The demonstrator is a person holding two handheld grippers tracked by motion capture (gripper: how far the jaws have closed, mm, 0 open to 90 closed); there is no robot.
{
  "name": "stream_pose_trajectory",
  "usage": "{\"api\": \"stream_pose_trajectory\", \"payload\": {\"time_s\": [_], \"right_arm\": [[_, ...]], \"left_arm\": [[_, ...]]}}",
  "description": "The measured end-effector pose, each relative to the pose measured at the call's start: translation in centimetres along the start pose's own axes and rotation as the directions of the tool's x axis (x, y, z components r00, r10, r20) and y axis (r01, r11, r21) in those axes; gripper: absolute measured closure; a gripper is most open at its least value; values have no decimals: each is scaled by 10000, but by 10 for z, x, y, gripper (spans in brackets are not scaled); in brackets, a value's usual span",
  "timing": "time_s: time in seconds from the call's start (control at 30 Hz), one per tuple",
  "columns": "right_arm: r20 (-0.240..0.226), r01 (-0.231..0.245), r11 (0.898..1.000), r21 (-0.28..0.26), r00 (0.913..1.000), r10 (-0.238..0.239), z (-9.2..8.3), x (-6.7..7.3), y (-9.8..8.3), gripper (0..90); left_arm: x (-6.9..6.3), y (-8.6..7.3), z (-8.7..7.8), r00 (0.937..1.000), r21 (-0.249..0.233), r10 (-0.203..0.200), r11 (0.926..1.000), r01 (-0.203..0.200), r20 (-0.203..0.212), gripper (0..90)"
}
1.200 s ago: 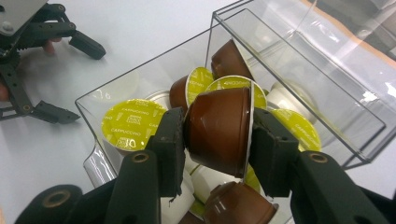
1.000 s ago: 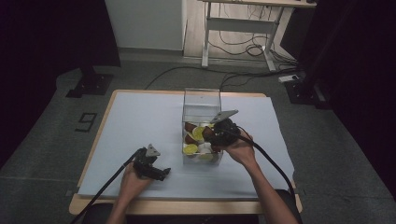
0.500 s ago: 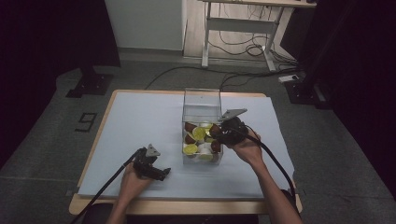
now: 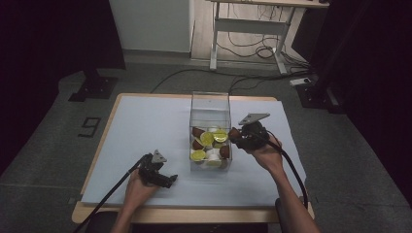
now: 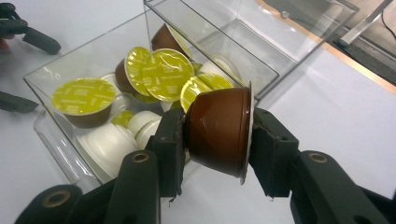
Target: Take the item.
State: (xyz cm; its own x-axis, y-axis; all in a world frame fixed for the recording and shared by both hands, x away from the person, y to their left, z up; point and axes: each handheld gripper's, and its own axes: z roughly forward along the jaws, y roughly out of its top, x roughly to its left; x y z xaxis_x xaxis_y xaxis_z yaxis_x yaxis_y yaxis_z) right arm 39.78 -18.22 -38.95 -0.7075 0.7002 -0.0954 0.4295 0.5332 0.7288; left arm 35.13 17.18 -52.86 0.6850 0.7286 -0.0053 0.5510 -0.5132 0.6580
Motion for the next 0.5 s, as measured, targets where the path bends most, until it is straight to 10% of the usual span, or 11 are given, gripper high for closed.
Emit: {"api": "stream_pose_trajectory", "payload": {"time_s": [0.5], "right_arm": [[504,-497,9987,61,9975,494,-9,-19,-22,579]], "left_arm": [[0,0,0,10000,-1,3,10000,-3,1,0]]}}
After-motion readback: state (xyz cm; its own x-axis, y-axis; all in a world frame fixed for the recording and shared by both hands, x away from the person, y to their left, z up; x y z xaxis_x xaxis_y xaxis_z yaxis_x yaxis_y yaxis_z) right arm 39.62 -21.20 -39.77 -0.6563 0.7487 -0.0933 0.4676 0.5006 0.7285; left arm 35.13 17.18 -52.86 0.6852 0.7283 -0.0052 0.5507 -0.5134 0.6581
